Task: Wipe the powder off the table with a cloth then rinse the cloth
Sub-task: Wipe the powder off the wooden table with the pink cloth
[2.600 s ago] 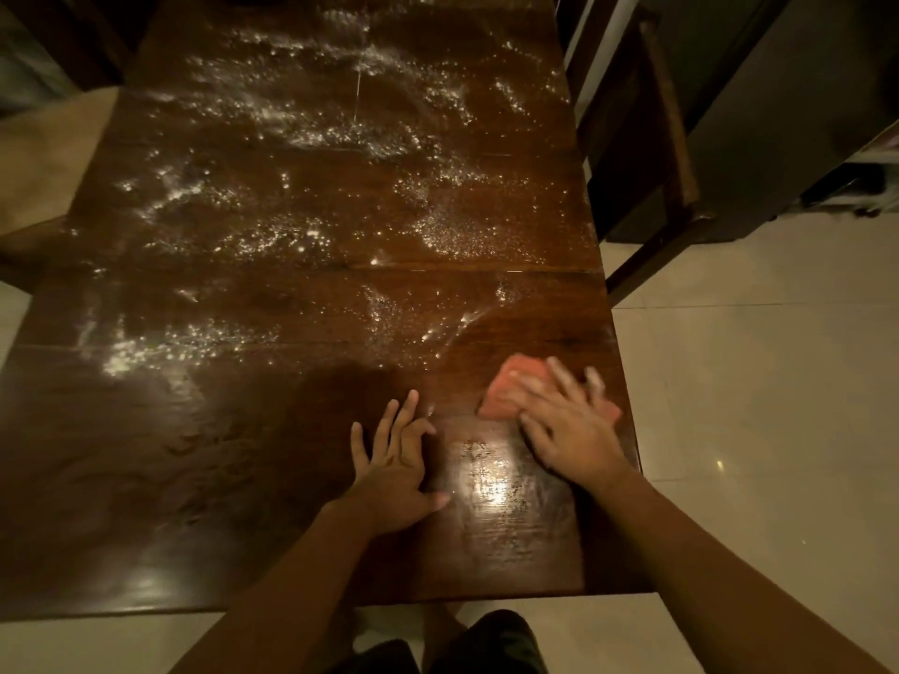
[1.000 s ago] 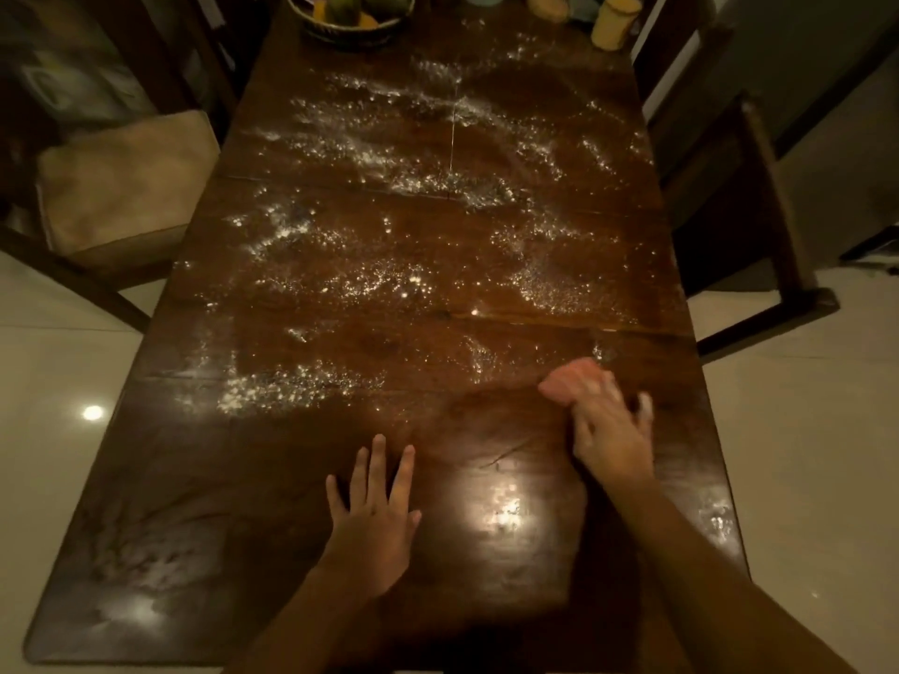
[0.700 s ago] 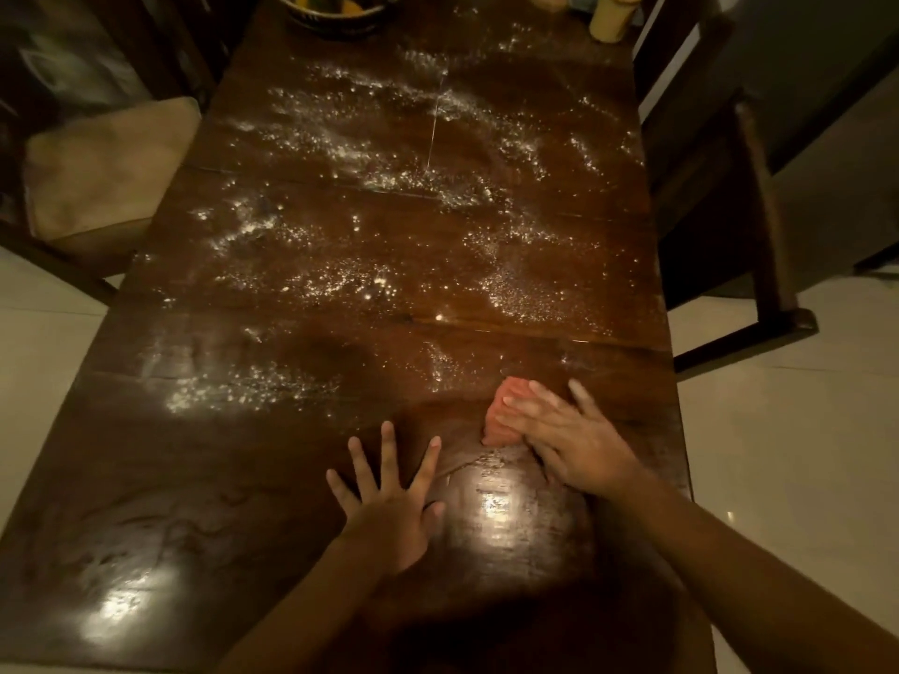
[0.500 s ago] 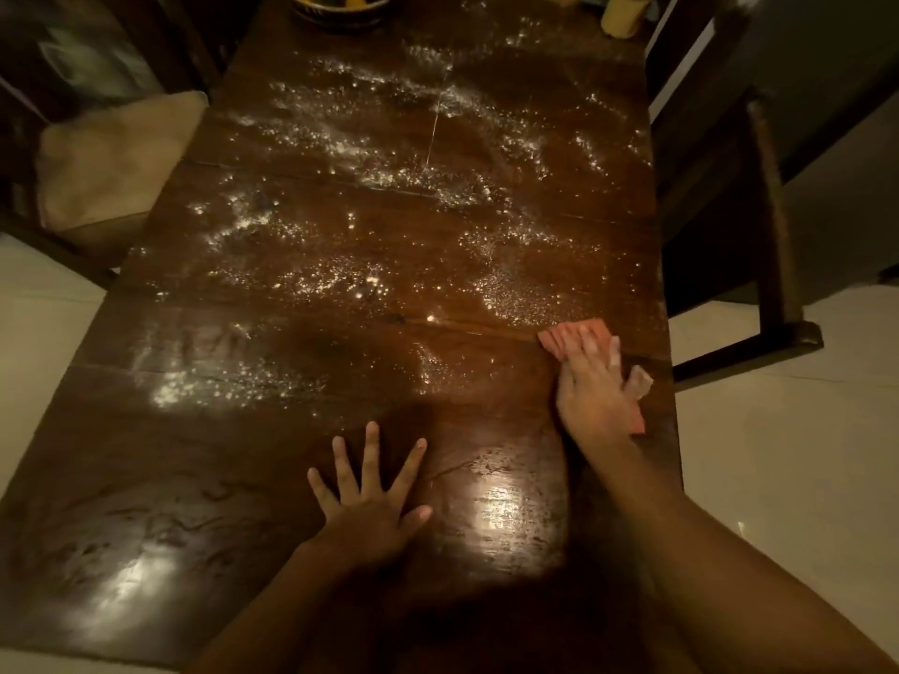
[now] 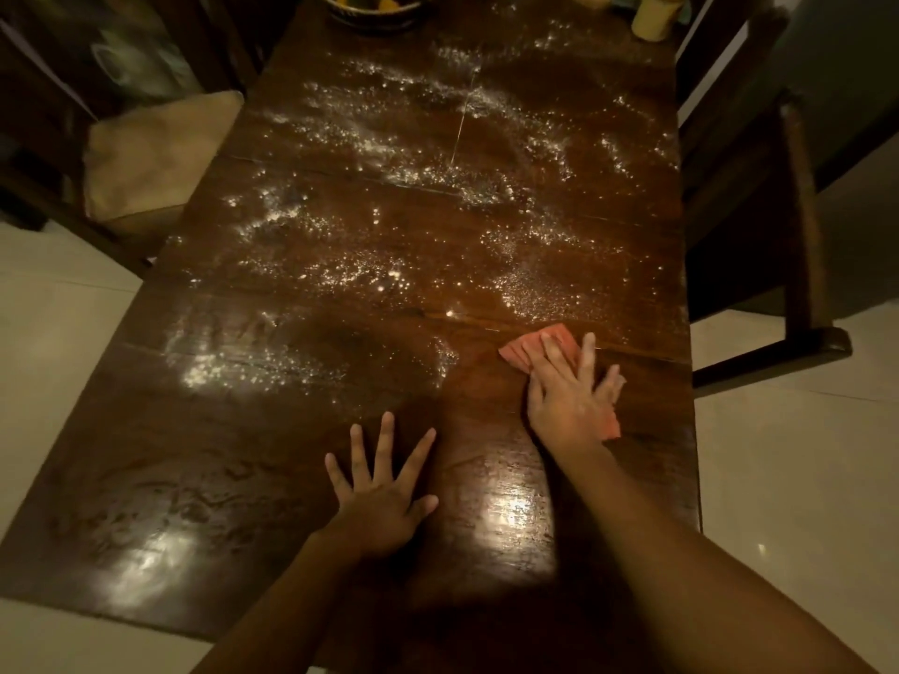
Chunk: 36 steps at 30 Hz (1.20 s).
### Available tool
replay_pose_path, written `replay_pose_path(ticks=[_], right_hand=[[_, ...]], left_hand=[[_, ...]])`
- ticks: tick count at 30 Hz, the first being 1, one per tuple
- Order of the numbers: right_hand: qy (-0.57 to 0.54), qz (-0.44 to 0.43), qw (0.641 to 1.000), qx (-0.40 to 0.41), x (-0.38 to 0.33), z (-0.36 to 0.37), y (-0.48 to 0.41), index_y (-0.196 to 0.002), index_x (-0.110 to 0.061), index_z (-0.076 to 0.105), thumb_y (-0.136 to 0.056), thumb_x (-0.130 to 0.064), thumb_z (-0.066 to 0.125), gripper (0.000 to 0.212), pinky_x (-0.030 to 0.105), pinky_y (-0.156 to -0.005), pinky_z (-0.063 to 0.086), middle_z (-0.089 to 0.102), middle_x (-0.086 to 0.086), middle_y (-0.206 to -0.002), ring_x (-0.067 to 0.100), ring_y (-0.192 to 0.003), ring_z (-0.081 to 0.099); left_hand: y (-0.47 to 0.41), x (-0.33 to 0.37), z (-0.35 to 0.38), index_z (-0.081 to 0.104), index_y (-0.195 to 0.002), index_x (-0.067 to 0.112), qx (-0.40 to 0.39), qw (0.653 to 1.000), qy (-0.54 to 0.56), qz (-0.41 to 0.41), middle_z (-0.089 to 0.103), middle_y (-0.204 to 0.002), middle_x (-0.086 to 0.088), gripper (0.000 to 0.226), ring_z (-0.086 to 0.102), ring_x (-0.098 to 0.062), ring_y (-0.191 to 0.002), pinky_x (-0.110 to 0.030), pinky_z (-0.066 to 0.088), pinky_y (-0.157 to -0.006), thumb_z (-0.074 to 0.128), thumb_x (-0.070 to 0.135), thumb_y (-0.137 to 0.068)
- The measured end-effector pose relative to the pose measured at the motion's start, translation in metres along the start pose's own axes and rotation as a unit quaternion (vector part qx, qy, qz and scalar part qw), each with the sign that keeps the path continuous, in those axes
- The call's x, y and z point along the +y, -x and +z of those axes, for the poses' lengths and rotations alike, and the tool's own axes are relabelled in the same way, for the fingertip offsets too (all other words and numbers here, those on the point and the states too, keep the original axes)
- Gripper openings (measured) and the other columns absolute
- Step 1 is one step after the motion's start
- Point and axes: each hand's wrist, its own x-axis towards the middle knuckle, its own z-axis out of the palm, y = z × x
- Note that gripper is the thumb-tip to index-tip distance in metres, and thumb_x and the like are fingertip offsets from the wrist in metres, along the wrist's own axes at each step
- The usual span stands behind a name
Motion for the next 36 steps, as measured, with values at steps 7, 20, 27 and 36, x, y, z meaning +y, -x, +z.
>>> replay_pose_path(ticks=[7, 20, 27, 36], right_hand=[[-0.063, -0.255, 0.964, -0.029, -0.098, 0.037, 0.029, -0.150, -0.026, 0.043, -0.101, -0.025, 0.038, 0.049, 0.051, -0.119, 0.028, 0.044, -0.005, -0.154, 0.014, -0.148, 0.031], [-0.088, -0.123, 0.983, 0.105, -0.173, 0.066, 0.041, -0.136, -0.018, 0.059, -0.094, -0.011, 0.050, 0.044, 0.047, -0.121, 0.027, 0.055, 0.003, -0.145, 0.022, -0.142, 0.043], [-0.030, -0.421, 0.902, -0.085, -0.183, 0.072, 0.146, -0.143, -0.039, 0.051, -0.097, -0.020, 0.051, 0.050, 0.047, -0.122, 0.020, 0.039, -0.017, -0.155, 0.005, -0.150, 0.022], [-0.035, -0.225, 0.974, -0.015, -0.260, 0.081, 0.112, -0.142, -0.032, 0.052, -0.095, -0.021, 0.034, 0.052, 0.054, -0.120, 0.023, 0.041, -0.008, -0.156, 0.013, -0.152, 0.021]], left_hand=[[0.020, -0.045, 0.002, 0.001, -0.145, 0.056, 0.094, 0.989, 0.080, 0.079, -0.023, -0.154, 0.028, 0.062, -0.024, -0.010, -0.146, -0.042, -0.012, -0.118, 0.030, 0.027, -0.099], [0.071, -0.247, -0.042, 0.008, -0.148, 0.057, 0.143, 0.974, 0.149, -0.094, -0.001, -0.162, 0.019, 0.071, 0.000, -0.016, -0.152, -0.069, 0.010, -0.114, 0.051, 0.032, -0.098], [0.088, -0.260, -0.032, -0.008, -0.150, 0.051, 0.096, 0.989, 0.096, -0.065, -0.017, -0.161, 0.019, 0.066, -0.014, -0.016, -0.151, -0.066, -0.003, -0.113, 0.033, 0.056, -0.099], [0.091, -0.281, -0.040, -0.008, -0.152, 0.048, 0.065, 0.994, 0.086, -0.002, -0.014, -0.163, 0.015, 0.070, -0.014, -0.018, -0.151, -0.064, -0.003, -0.114, 0.041, 0.042, -0.101]])
